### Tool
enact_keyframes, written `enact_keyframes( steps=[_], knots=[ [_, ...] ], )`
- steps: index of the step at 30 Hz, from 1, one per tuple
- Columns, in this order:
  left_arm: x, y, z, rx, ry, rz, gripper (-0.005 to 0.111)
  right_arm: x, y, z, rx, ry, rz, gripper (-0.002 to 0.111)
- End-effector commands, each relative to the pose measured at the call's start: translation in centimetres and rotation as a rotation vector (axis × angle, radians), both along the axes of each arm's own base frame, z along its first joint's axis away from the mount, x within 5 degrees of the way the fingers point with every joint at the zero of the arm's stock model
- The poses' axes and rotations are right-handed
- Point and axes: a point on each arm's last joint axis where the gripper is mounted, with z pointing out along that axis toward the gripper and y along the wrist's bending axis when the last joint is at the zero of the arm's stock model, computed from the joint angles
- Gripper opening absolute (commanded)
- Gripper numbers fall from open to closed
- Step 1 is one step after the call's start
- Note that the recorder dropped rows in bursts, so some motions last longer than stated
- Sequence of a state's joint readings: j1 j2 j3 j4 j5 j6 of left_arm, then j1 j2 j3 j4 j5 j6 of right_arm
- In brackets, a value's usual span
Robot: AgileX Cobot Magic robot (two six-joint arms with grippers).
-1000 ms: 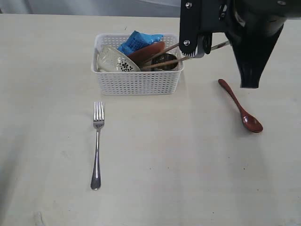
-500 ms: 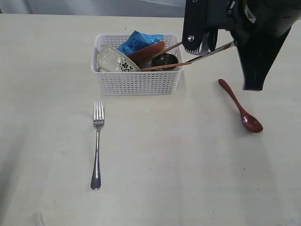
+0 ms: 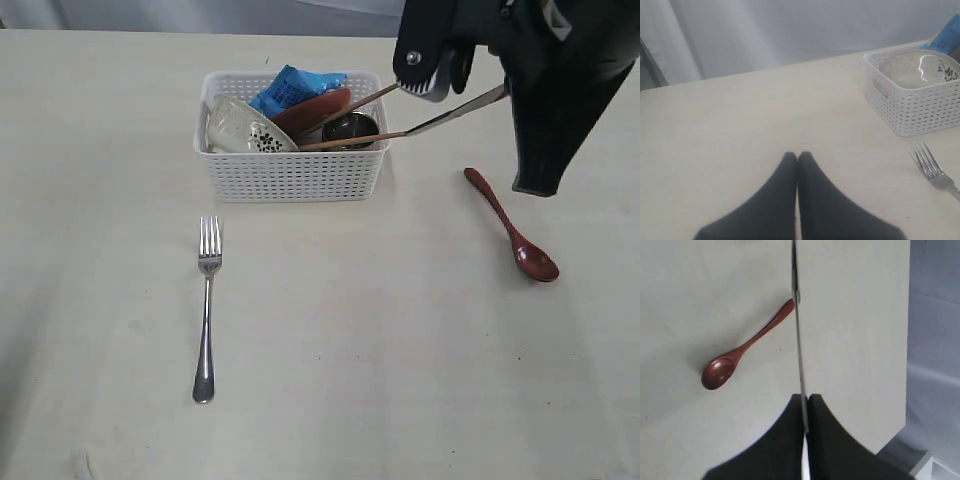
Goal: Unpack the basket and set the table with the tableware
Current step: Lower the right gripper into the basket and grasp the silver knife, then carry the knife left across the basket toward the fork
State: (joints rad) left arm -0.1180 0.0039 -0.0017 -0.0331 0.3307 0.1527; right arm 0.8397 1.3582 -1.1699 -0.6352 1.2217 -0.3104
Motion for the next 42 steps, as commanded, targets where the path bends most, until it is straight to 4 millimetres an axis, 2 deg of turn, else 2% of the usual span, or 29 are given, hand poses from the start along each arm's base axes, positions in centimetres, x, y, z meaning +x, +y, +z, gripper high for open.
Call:
enact_keyframes(
  steps=[1, 6, 14, 19, 25, 31, 38, 42],
  knots=[
    [0.0, 0.0, 0.1, -0.001, -0.013, -0.004, 0.0, -0.8, -0.8, 1.4, 0.055, -0.04, -0.013, 0.0],
    [0.0, 0.0, 0.1, -0.001, -0.013, -0.004, 0.0, -1.8, -0.8, 2.2, 0.092, -0.064, 0.008, 0.0],
    [0.0, 0.0, 0.1, -0.002, -0.012, -0.004, 0.0, -4.9, 2.8, 2.4, 0.09, -0.1, 0.19, 0.0],
    [0.0, 0.0, 0.1, -0.002, -0.012, -0.004, 0.0, -6.8, 4.3, 2.4, 0.104, -0.097, 0.279, 0.0],
    [0.0, 0.0, 0.1, -0.002, -0.012, -0.004, 0.0, -7.9, 7.0, 2.3, 0.283, -0.13, 0.358, 0.0],
    [0.0, 0.0, 0.1, -0.002, -0.012, -0.004, 0.0, -8.5, 11.4, 0.0, 0.365, -0.105, 0.466, 0.0],
    [0.0, 0.0, 0.1, -0.002, -0.012, -0.004, 0.0, -7.1, 16.2, -4.7, 0.444, -0.136, 0.429, 0.0],
    [0.0, 0.0, 0.1, -0.002, -0.012, -0.004, 0.0, -6.5, 18.0, -7.2, 0.433, -0.158, 0.438, 0.0]
  ],
)
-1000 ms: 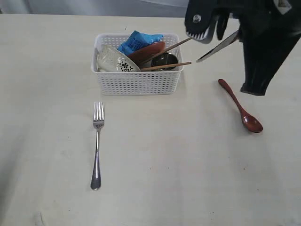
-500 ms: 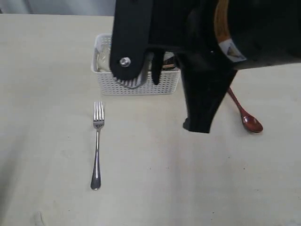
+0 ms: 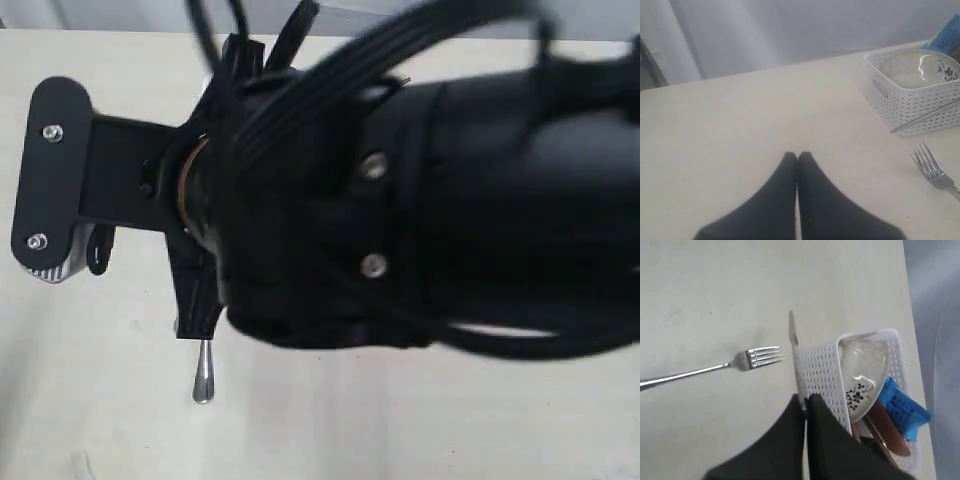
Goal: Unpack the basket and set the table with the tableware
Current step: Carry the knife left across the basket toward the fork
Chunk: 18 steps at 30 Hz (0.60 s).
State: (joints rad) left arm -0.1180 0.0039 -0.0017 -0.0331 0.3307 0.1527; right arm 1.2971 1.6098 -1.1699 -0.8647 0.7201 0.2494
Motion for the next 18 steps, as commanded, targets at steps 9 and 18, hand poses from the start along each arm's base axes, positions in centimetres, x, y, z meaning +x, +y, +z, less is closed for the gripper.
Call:
enact_keyframes(
  steps=[9, 18],
  knots=[
    [0.0, 0.0, 0.1, -0.002, -0.012, -0.004, 0.0, 0.9, 4.0, -6.2, -0.035, -0.037, 0.09, 0.0],
    [0.0, 0.0, 0.1, 0.001, -0.013, -0.004, 0.0, 1.3, 4.0, -8.8, -0.139, -0.04, 0.057, 0.0]
  ],
)
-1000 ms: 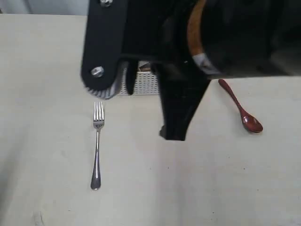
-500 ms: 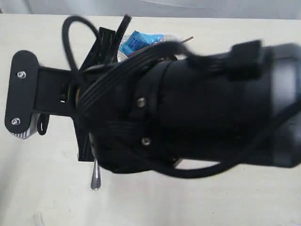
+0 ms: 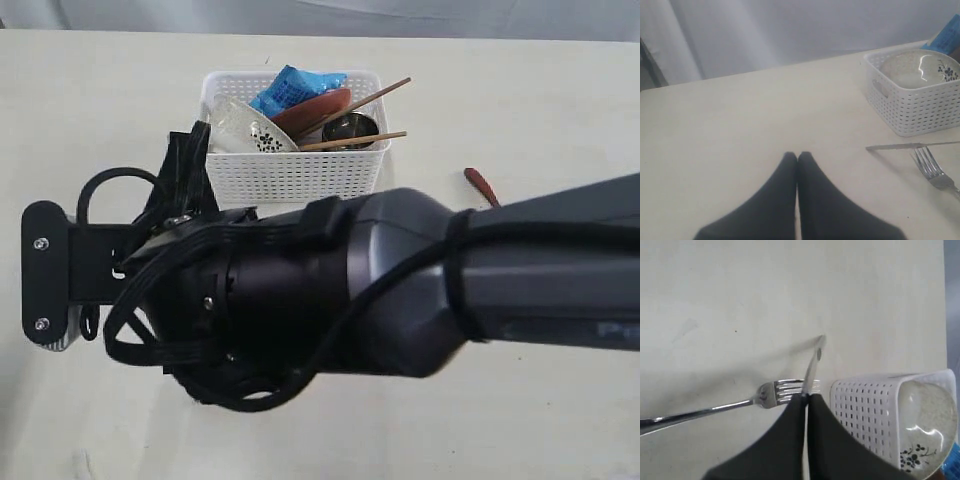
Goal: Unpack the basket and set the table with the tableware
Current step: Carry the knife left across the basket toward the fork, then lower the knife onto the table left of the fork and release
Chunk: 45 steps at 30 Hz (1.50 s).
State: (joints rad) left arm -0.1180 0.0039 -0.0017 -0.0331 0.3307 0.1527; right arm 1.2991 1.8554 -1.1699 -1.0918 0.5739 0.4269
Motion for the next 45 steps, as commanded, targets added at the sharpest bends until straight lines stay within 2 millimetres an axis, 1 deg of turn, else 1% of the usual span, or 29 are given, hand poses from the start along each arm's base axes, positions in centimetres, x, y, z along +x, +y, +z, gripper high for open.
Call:
enact_keyframes(
  steps=[1, 4, 6, 8, 10, 11, 12, 14, 16, 17, 18, 20, 21, 22, 23, 25, 26, 27, 28, 32, 34, 35, 36, 37, 38, 39, 41, 45],
  knots=[
    [0.0, 0.0, 0.1, 0.001, -0.013, -0.004, 0.0, 0.6, -0.4, -1.1, -0.073, -0.026, -0.052, 0.0],
    [0.0, 0.0, 0.1, 0.001, -0.013, -0.004, 0.0, 0.9, -0.6, -2.1, -0.14, -0.045, -0.065, 0.0],
    [0.0, 0.0, 0.1, 0.001, -0.013, -0.004, 0.0, 0.9, -0.5, -2.7, -0.153, -0.039, -0.062, 0.0],
    [0.0, 0.0, 0.1, 0.002, -0.013, -0.005, 0.0, 0.9, -0.4, -3.6, -0.171, -0.023, -0.067, 0.0],
    [0.0, 0.0, 0.1, 0.002, -0.013, -0.005, 0.0, 1.1, -0.6, -5.1, -0.206, 0.01, -0.104, 0.0],
    [0.0, 0.0, 0.1, 0.002, -0.013, -0.005, 0.0, 1.7, -1.0, -5.8, -0.219, 0.033, -0.158, 0.0],
    [0.0, 0.0, 0.1, 0.002, -0.013, -0.005, 0.0, 2.2, -1.4, -6.1, -0.2, 0.064, -0.216, 0.0],
    [0.0, 0.0, 0.1, 0.002, -0.013, -0.005, 0.0, 3.1, -1.9, -5.9, -0.113, 0.156, -0.348, 0.0],
    [0.0, 0.0, 0.1, 0.002, -0.013, -0.005, 0.0, 4.1, -2.2, -4.8, -0.021, 0.269, -0.455, 0.0],
    [0.0, 0.0, 0.1, 0.002, -0.013, -0.005, 0.0, 4.6, -1.9, -3.3, 0.044, 0.327, -0.46, 0.0],
    [0.0, 0.0, 0.1, 0.002, -0.013, -0.005, 0.0, 4.8, -1.6, -2.0, 0.092, 0.377, -0.448, 0.0],
    [0.0, 0.0, 0.1, 0.002, -0.013, -0.005, 0.0, 4.7, -0.4, 0.9, 0.135, 0.471, -0.37, 0.0],
    [0.0, 0.0, 0.1, 0.002, -0.013, -0.005, 0.0, 4.6, 0.2, 2.1, 0.127, 0.515, -0.329, 0.004],
    [0.0, 0.0, 0.1, 0.002, -0.013, -0.005, 0.0, 4.4, 0.8, 3.1, 0.127, 0.554, -0.319, 0.012],
    [0.0, 0.0, 0.1, 0.002, -0.013, -0.005, 0.0, 4.5, 1.2, 4.2, 0.136, 0.576, -0.319, 0.022],
    [0.0, 0.0, 0.1, 0.002, -0.013, -0.005, 0.0, 4.7, 1.5, 5.8, 0.171, 0.567, -0.318, 0.036],
    [0.0, 0.0, 0.1, 0.002, -0.013, -0.005, 0.0, 4.8, 1.5, 7.8, 0.228, 0.539, -0.308, 0.038],
    [0.0, 0.0, 0.1, 0.002, -0.013, -0.005, 0.0, 4.8, 1.3, 8.9, 0.263, 0.519, -0.3, 0.037],
    [0.0, 0.0, 0.1, 0.002, -0.013, -0.005, 0.0, 4.7, 0.5, 11.0, 0.326, 0.474, -0.295, 0.029],
    [0.0, 0.0, 0.1, 0.002, -0.013, -0.005, 0.0, 4.1, -2.7, 14.8, 0.411, 0.379, -0.299, -0.001],
    [0.0, 0.0, 0.1, 0.002, -0.013, -0.005, 0.0, 3.4, -4.9, 16.4, 0.478, 0.355, -0.291, 0.0],
    [0.0, 0.0, 0.1, 0.002, -0.013, -0.005, 0.0, 2.3, -7.2, 17.9, 0.543, 0.326, -0.257, 0.0],
    [0.0, 0.0, 0.1, 0.002, -0.013, -0.005, 0.0, 1.7, -8.4, 18.5, 0.568, 0.305, -0.239, 0.0],
    [0.0, 0.0, 0.1, 0.002, -0.013, -0.005, 0.0, 0.5, -10.6, 18.9, 0.61, 0.281, -0.207, 0.0],
    [0.0, 0.0, 0.1, 0.002, -0.013, -0.005, 0.0, -0.2, -11.8, 19.2, 0.639, 0.272, -0.191, 0.0],
    [0.0, 0.0, 0.1, 0.002, -0.013, -0.005, 0.0, -1.4, -14.0, 19.8, 0.692, 0.254, -0.164, 0.0],
    [0.0, 0.0, 0.1, 0.002, -0.013, -0.005, 0.0, -2.8, -16.4, 20.6, 0.755, 0.232, -0.136, 0.0],
    [0.0, 0.0, 0.1, 0.002, -0.013, -0.005, 0.0, -5.0, -20.5, 21.4, 0.85, 0.194, -0.101, 0.0]
  ],
)
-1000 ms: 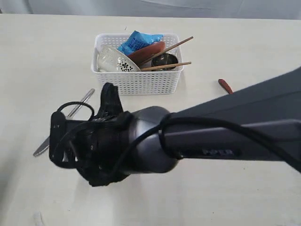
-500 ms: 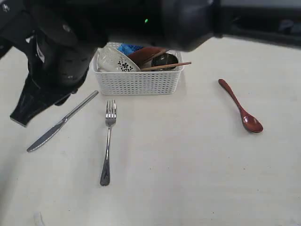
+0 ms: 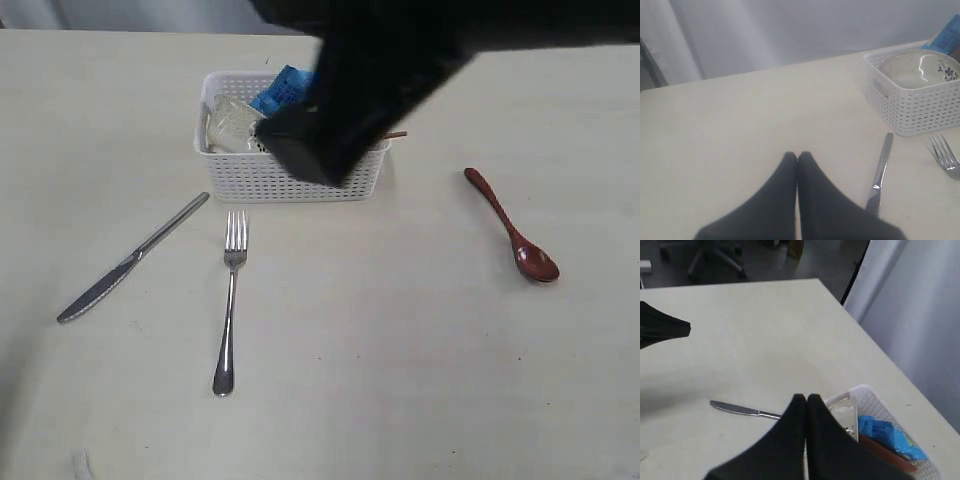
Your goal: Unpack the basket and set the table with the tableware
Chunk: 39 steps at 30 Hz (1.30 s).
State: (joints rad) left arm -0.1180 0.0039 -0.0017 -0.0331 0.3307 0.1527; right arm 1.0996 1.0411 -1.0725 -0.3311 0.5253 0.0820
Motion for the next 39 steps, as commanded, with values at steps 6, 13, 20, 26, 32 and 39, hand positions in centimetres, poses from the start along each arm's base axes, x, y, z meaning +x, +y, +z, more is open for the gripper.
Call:
enact_keyframes(
  steps=[6, 13, 20, 26, 32, 39],
  knots=[
    [0.0, 0.0, 0.1, 0.002, -0.013, -0.005, 0.0, -4.5, -8.9, 1.8, 0.219, -0.112, -0.003, 0.0],
    [0.0, 0.0, 0.1, 0.002, -0.013, -0.005, 0.0, -6.9, -13.6, 2.9, 0.364, -0.184, -0.003, 0.0],
    [0.0, 0.0, 0.1, 0.002, -0.013, -0.005, 0.0, -9.1, -17.7, 3.6, 0.496, -0.253, -0.003, 0.0],
    [0.0, 0.0, 0.1, 0.002, -0.013, -0.005, 0.0, -10.8, -21.1, 3.6, 0.605, -0.305, -0.003, 0.0],
    [0.0, 0.0, 0.1, 0.001, -0.013, -0.004, 0.0, -12.1, -23.7, 2.8, 0.68, -0.346, -0.002, 0.0],
    [0.0, 0.0, 0.1, 0.001, -0.013, -0.004, 0.0, -12.5, -23.7, 0.1, 0.663, -0.359, -0.061, 0.0]
  ],
)
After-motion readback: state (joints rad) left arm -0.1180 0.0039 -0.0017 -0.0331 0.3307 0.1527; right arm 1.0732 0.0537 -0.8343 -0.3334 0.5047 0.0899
